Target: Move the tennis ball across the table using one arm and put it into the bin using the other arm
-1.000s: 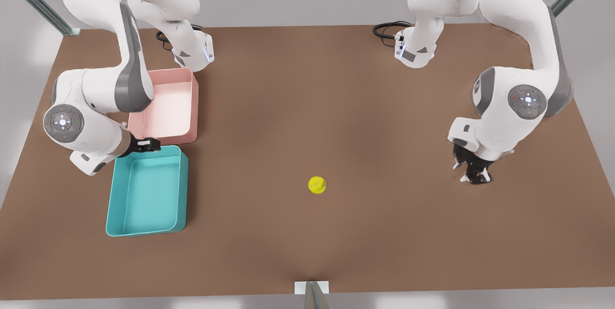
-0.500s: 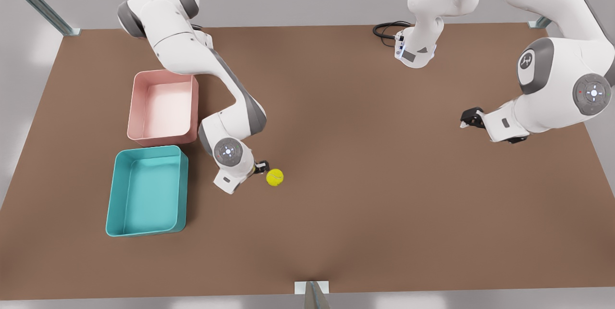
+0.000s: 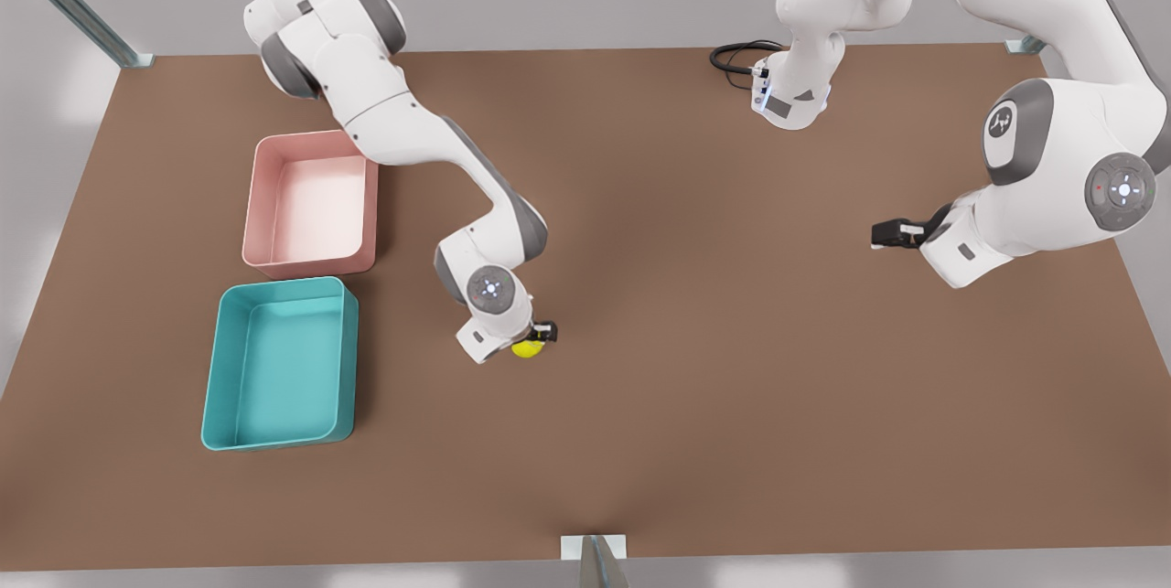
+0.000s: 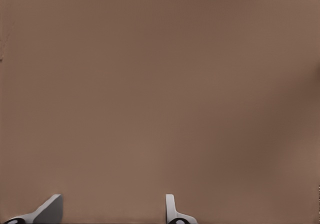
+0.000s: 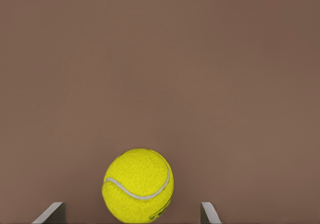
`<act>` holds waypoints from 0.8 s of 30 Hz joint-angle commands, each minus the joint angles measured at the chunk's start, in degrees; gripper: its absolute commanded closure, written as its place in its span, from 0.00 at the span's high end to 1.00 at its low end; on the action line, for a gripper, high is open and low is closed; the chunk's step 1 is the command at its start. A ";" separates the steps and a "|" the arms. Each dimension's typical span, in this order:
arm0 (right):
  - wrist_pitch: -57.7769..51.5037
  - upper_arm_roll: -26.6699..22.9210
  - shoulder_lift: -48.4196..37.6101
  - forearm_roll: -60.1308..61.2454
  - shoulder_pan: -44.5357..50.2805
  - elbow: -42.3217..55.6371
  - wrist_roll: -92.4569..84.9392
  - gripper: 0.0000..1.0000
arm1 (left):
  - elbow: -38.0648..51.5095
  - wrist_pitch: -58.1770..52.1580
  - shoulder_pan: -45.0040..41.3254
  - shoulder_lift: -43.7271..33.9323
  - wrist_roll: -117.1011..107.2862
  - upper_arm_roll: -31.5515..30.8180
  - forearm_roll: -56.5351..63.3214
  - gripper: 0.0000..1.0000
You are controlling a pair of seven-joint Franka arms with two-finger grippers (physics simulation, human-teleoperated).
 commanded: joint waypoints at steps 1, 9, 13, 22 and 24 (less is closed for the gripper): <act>3.14 0.26 0.67 0.04 0.03 0.02 14.08 1.00 | 0.00 -0.27 0.00 -0.03 -14.15 -0.01 -0.05 1.00; 3.23 0.70 1.55 0.04 -0.23 -1.21 12.06 1.00 | 0.00 -0.35 0.09 0.76 -14.42 -0.01 -0.05 1.00; 3.31 0.70 2.17 0.04 -0.14 -1.83 11.09 1.00 | 0.00 -0.35 0.09 0.76 -14.50 -0.01 -0.05 1.00; 5.25 0.70 4.80 0.04 0.12 -2.27 10.65 1.00 | 0.00 -0.53 0.09 1.11 -14.59 -0.01 -0.05 1.00; 5.60 0.70 4.89 -0.05 0.21 -2.18 10.65 1.00 | 0.00 -0.53 0.09 1.11 -14.59 -0.01 -0.05 1.00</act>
